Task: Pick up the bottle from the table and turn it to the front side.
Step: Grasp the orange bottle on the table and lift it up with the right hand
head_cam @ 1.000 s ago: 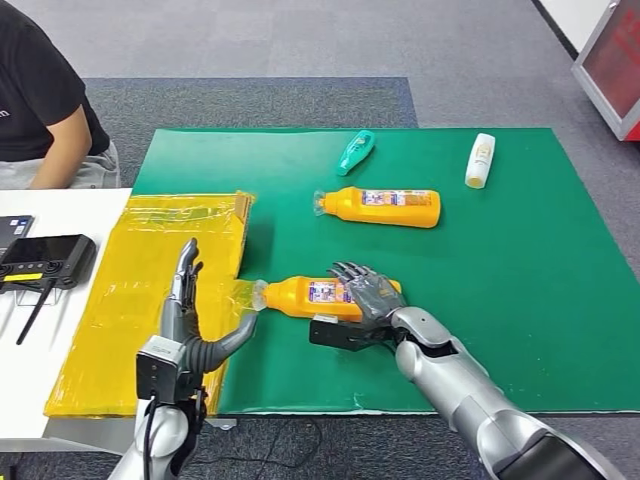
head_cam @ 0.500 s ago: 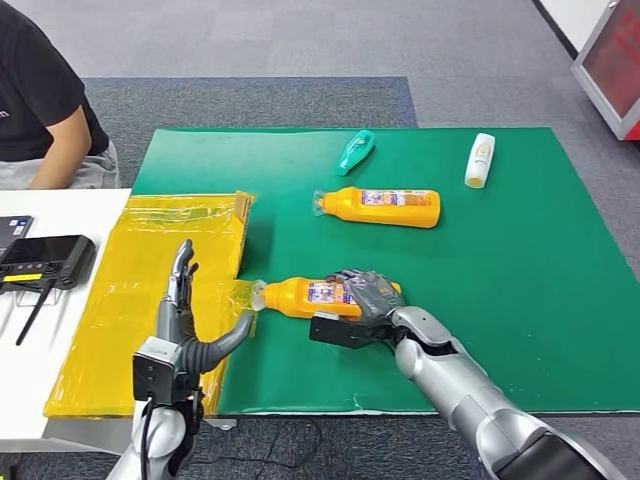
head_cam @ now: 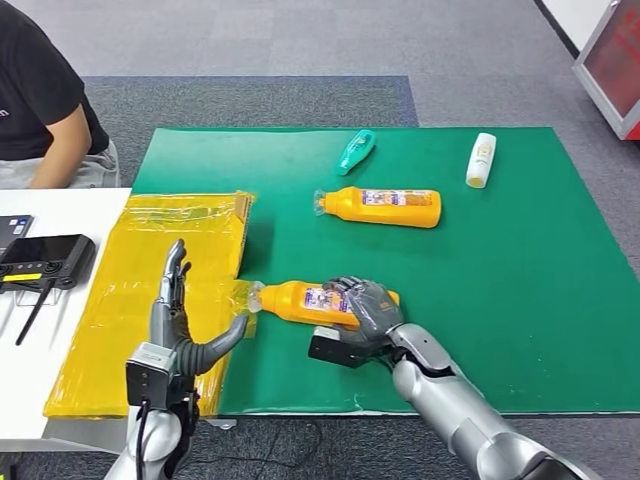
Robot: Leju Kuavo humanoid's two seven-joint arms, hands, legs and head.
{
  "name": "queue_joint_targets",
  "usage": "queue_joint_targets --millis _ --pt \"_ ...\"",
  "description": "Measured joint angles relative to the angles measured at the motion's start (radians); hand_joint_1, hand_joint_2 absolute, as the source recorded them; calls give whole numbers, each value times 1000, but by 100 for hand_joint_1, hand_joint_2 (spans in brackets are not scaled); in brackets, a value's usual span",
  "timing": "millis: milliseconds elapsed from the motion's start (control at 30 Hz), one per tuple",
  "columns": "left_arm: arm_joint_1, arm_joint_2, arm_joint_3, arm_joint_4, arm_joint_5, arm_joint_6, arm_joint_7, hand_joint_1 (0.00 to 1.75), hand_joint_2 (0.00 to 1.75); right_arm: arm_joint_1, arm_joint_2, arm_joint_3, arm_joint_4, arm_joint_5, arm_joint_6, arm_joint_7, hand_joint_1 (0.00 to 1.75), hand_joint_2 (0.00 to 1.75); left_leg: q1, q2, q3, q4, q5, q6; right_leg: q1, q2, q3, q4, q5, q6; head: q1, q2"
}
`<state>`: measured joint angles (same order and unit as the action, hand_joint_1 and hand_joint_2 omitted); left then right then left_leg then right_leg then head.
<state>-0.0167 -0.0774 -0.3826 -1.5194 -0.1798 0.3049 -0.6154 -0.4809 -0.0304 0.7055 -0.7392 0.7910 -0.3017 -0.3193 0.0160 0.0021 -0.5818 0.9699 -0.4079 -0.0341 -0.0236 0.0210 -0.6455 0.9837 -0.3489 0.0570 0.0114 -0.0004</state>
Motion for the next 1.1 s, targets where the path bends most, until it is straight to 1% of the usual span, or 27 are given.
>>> queue_joint_targets --millis 100,167,367,500,533,633,667,867,967,1100 --pt "1 2 0 -6 -1 1 -2 0 175 52 0 -36 -78 -60 -41 -63 175 175 0 0 -1 0 -1 1 0 0 0 0 -1 1 0 0" --pt "1 2 0 -7 -2 2 -2 0 175 86 0 -63 -134 -84 -64 -88 175 175 0 0 -1 0 -1 1 0 0 0 0 -2 1 0 0" --pt "1 2 -2 -11 -2 3 -3 0 175 156 0 -129 -280 -132 -103 -138 175 175 0 0 -1 0 -1 1 0 0 -1 0 -2 1 0 0" --pt "1 3 -7 -12 -1 6 -3 0 175 183 0 -154 -341 -143 -111 -154 175 175 0 0 -1 0 -2 1 0 0 -1 0 -2 1 0 0" --pt "1 4 -8 -12 -1 6 -3 0 175 187 0 -158 -350 -144 -111 -155 171 175 0 0 -1 0 -2 1 0 0 -1 0 -2 1 0 0" --pt "1 4 -10 -12 0 7 -3 0 175 194 0 -161 -365 -131 -111 -143 40 175 0 0 -1 0 -2 1 0 0 -1 0 -2 1 0 0" --pt "1 4 -11 -12 0 8 -3 0 175 195 -1 -161 -367 -113 -108 -126 0 175 0 0 -1 0 -2 1 0 0 -1 0 -2 1 0 0" --pt "5 5 -11 -14 -1 12 2 0 175 186 -14 -155 -350 84 -81 40 0 175 0 0 -1 0 -2 1 0 0 -1 0 -2 1 0 0" --pt "13 5 -10 -19 -5 12 7 0 175 172 -22 -145 -326 137 -35 98 0 175 0 0 -1 0 -2 1 0 0 -1 0 -2 1 0 0" --pt "19 5 -10 -23 -12 12 12 0 175 149 -26 -124 -290 170 34 144 0 175 0 0 -1 0 -2 1 0 0 -1 0 -2 1 0 0"
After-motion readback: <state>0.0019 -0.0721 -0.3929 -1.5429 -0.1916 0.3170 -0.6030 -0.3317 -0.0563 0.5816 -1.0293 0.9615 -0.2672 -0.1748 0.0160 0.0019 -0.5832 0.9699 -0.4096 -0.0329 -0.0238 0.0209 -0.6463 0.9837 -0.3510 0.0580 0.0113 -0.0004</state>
